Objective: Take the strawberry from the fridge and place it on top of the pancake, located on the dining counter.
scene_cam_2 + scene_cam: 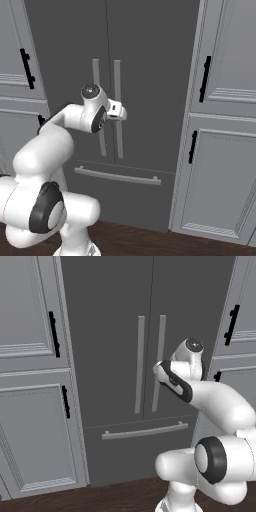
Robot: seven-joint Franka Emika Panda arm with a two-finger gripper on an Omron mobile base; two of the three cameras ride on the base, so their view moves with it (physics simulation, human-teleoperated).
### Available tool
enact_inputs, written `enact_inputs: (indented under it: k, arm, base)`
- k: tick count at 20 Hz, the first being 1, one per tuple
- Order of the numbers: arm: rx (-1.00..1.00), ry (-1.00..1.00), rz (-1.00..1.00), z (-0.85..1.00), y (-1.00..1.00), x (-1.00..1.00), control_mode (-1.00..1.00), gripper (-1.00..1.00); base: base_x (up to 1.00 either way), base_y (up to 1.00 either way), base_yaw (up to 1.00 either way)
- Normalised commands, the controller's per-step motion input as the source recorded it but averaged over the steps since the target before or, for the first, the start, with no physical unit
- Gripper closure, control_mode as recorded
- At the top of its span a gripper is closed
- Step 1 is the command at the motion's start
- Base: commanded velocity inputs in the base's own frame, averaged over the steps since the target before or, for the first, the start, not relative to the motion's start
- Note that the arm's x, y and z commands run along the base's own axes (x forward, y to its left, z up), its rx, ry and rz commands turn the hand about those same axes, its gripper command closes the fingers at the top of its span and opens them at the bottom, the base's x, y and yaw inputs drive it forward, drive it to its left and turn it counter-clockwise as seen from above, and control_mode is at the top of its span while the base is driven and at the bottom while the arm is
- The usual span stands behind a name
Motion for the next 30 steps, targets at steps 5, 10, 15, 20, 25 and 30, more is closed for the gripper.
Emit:
enact_inputs:
  k: [5,10,15,20,25,30]
  arm:
    - [0.00,0.00,0.00,-0.05,0.00,0.36,-1.00,-1.00]
    - [0.00,0.00,0.00,-0.23,0.00,0.32,-1.00,-1.00]
    - [0.00,0.00,0.00,-0.28,0.00,0.33,-1.00,-1.00]
    - [0.00,0.02,0.00,-0.12,0.00,0.40,-1.00,-1.00]
    - [0.00,0.00,0.00,-0.12,0.00,0.36,-1.00,-1.00]
    - [0.00,-0.01,0.00,-0.16,0.00,0.18,-1.00,-1.00]
  base:
    - [0.00,0.00,0.00]
    - [0.00,0.00,0.00]
    - [0.00,0.00,0.00]
    - [0.00,0.00,0.00]
    - [0.00,0.00,0.00]
    - [0.00,0.00,0.00]
